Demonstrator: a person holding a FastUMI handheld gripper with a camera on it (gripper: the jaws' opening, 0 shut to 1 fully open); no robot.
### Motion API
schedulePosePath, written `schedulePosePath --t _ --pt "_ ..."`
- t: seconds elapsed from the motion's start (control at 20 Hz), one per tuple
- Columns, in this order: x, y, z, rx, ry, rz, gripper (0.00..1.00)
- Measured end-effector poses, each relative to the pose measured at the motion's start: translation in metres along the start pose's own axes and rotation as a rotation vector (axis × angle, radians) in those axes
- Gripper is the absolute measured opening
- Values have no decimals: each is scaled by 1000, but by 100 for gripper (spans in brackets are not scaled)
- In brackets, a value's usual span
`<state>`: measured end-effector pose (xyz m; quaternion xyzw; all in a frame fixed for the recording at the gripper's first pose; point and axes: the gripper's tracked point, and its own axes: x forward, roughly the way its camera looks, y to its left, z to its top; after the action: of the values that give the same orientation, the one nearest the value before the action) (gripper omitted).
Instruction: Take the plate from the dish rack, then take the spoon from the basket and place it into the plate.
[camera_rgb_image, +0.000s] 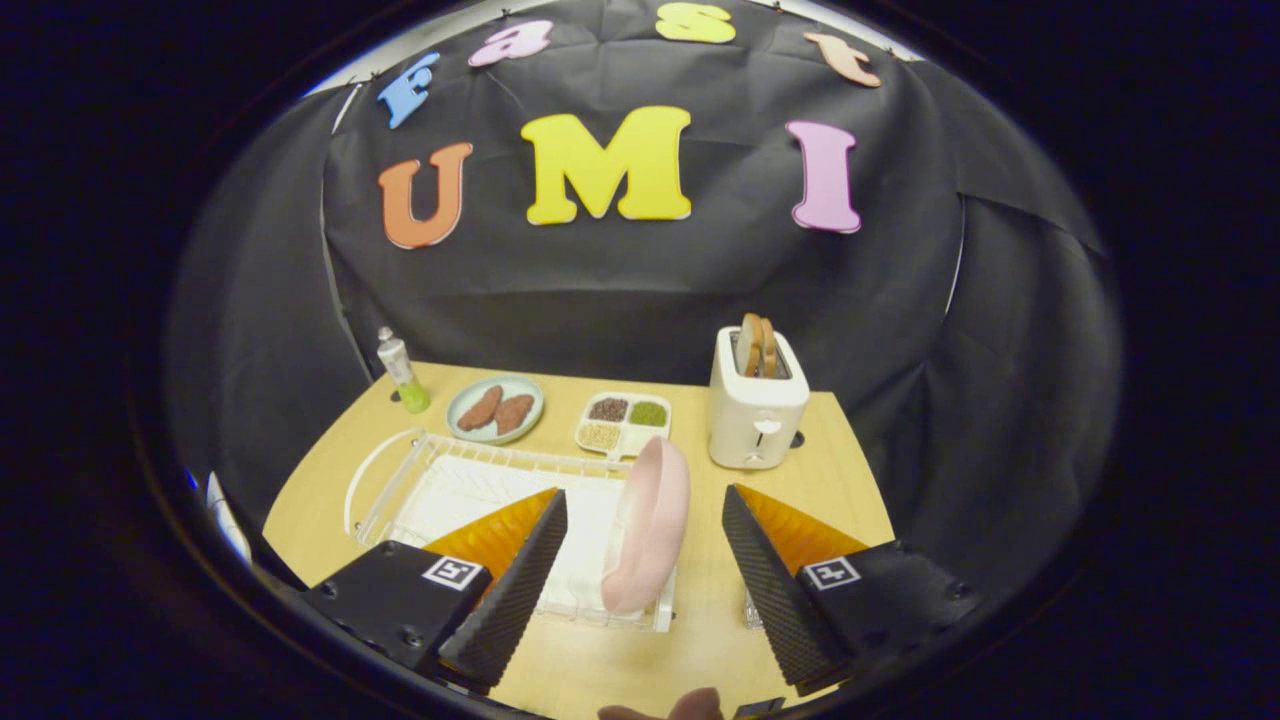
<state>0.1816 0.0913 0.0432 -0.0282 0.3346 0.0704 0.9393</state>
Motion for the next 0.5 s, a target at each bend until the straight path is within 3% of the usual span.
schedulePosePath --t 0.5 --pt "86 -10 -16 79 283 -62 100"
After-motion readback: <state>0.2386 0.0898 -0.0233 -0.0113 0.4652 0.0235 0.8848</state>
